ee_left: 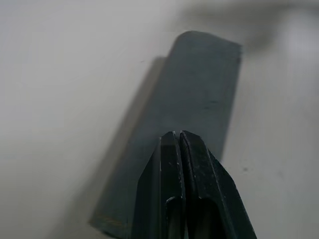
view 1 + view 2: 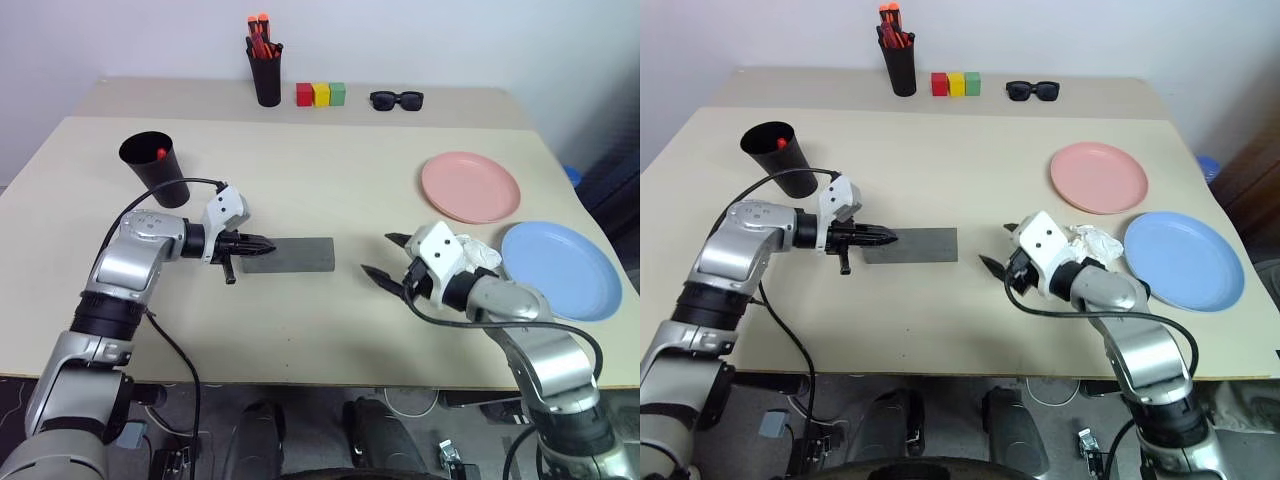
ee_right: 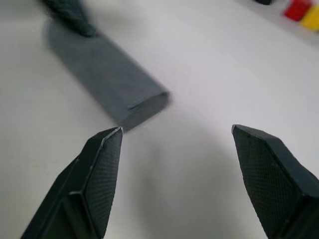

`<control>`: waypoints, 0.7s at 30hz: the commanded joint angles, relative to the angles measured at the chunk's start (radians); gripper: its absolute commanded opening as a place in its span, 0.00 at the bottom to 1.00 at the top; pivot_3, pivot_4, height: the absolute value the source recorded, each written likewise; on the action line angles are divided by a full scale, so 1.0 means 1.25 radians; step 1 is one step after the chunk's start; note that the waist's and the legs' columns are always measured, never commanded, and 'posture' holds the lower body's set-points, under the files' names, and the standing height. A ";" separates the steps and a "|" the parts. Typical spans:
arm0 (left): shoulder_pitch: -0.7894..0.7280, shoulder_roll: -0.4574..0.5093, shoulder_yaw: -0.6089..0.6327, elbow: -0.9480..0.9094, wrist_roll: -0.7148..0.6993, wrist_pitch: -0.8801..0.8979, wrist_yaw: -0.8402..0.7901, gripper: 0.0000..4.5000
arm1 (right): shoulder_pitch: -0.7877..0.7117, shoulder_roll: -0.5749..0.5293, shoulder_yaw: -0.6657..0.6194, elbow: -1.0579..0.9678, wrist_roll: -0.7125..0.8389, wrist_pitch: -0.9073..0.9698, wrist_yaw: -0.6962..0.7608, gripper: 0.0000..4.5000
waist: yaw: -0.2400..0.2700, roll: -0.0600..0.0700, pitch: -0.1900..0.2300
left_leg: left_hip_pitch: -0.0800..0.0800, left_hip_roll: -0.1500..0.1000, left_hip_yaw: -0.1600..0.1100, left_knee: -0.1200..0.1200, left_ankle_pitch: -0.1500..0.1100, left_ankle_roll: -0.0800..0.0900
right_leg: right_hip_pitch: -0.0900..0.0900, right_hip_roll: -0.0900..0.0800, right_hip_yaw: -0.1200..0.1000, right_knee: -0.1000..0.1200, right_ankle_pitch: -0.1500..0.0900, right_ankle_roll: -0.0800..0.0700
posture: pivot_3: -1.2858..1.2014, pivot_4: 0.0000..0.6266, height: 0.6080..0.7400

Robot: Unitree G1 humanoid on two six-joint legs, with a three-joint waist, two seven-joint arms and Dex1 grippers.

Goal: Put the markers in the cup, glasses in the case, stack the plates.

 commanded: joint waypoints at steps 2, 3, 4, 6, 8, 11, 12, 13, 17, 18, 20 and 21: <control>0.017 -0.033 0.097 -0.080 -0.070 -0.021 0.069 0.01 | -0.105 -0.030 0.014 0.105 -0.103 0.013 -0.075 0.79 | 0.000 0.000 0.000 | 0.000 0.000 0.000 0.000 0.000 0.000 | 0.000 0.000 0.000 0.000 0.000 0.000 | 0.52 0.24 0.87; 0.028 -0.038 0.109 -0.102 -0.079 -0.025 0.081 0.01 | -0.131 -0.036 0.023 0.144 -0.130 0.014 -0.092 0.79 | 0.000 0.000 0.000 | 0.000 0.000 0.000 0.000 0.000 0.000 | 0.000 0.000 0.000 0.000 0.000 0.000 | 0.52 0.24 0.87; 0.044 -0.043 0.123 -0.133 -0.092 -0.027 0.094 0.01 | -0.162 -0.048 0.041 0.196 -0.167 0.002 -0.109 0.79 | -0.001 0.000 0.000 | 0.000 0.000 0.000 0.000 0.000 0.000 | 0.000 0.000 0.000 0.000 0.000 0.001 | 0.52 0.24 0.87; 0.082 -0.057 0.155 -0.207 -0.136 -0.004 0.119 0.01 | -0.227 -0.063 0.078 0.330 -0.241 -0.046 -0.149 0.79 | -0.004 0.000 0.000 | 0.000 0.000 0.000 0.000 0.000 0.000 | 0.000 0.000 0.000 0.000 0.001 0.001 | 0.52 0.24 0.87; 0.113 -0.064 0.174 -0.266 -0.170 0.028 0.142 0.01 | -0.272 -0.071 0.111 0.438 -0.289 -0.097 -0.167 0.79 | -0.005 0.000 0.000 | 0.000 0.000 0.001 0.000 0.000 0.000 | -0.001 0.000 0.001 0.000 0.001 0.001 | 0.52 0.24 0.87; 0.168 -0.057 0.186 -0.351 -0.207 0.061 0.166 0.01 | -0.326 -0.069 0.144 0.588 -0.336 -0.166 -0.184 0.79 | -0.005 0.000 0.000 | 0.000 0.000 0.001 -0.001 0.000 0.000 | -0.001 0.000 0.001 0.000 0.001 0.001 | 0.52 0.24 0.87; 0.187 -0.057 0.191 -0.378 -0.224 0.074 0.172 0.01 | -0.347 -0.064 0.149 0.642 -0.346 -0.191 -0.190 0.79 | -0.006 0.001 0.000 | 0.000 0.000 0.001 -0.001 0.000 0.000 | -0.001 0.000 0.001 0.000 0.001 0.001 | 0.52 0.24 0.87; 0.199 -0.057 0.193 -0.396 -0.236 0.084 0.179 0.01 | -0.361 -0.059 0.152 0.682 -0.352 -0.212 -0.195 0.79 | -0.007 0.001 0.000 | 0.000 0.000 0.001 -0.001 0.000 0.000 | -0.001 0.000 0.001 0.000 0.001 0.001 | 0.52 0.24 0.87; 0.240 -0.058 0.189 -0.445 -0.254 0.105 0.214 0.01 | -0.414 -0.039 0.164 0.832 -0.369 -0.292 -0.200 0.79 | -0.009 0.001 0.000 | 0.000 0.000 0.001 -0.001 0.000 0.000 | -0.001 0.000 0.001 0.000 0.001 0.001 | 0.52 0.24 0.87; 0.247 -0.061 0.189 -0.451 -0.254 0.105 0.225 0.00 | -0.428 -0.034 0.165 0.868 -0.374 -0.308 -0.205 0.73 | -0.011 0.001 0.000 | 0.000 0.000 0.001 -0.001 0.000 0.000 | -0.001 0.000 0.001 0.000 0.001 0.001 | 0.52 0.24 0.87; 0.256 -0.067 0.189 -0.464 -0.262 0.108 0.244 0.00 | -0.450 -0.025 0.166 0.926 -0.382 -0.333 -0.214 0.59 | -0.013 0.001 0.000 | 0.001 0.000 0.001 -0.001 0.000 0.000 | 0.000 0.000 0.001 0.000 0.001 0.001 | 0.52 0.24 0.87; 0.259 -0.069 0.189 -0.469 -0.265 0.109 0.250 0.00 | -0.457 -0.022 0.165 0.944 -0.384 -0.343 -0.216 0.46 | -0.014 0.001 0.000 | 0.001 0.000 0.001 -0.001 0.000 0.000 | 0.000 0.000 0.001 0.000 0.001 0.001 | 0.52 0.24 0.87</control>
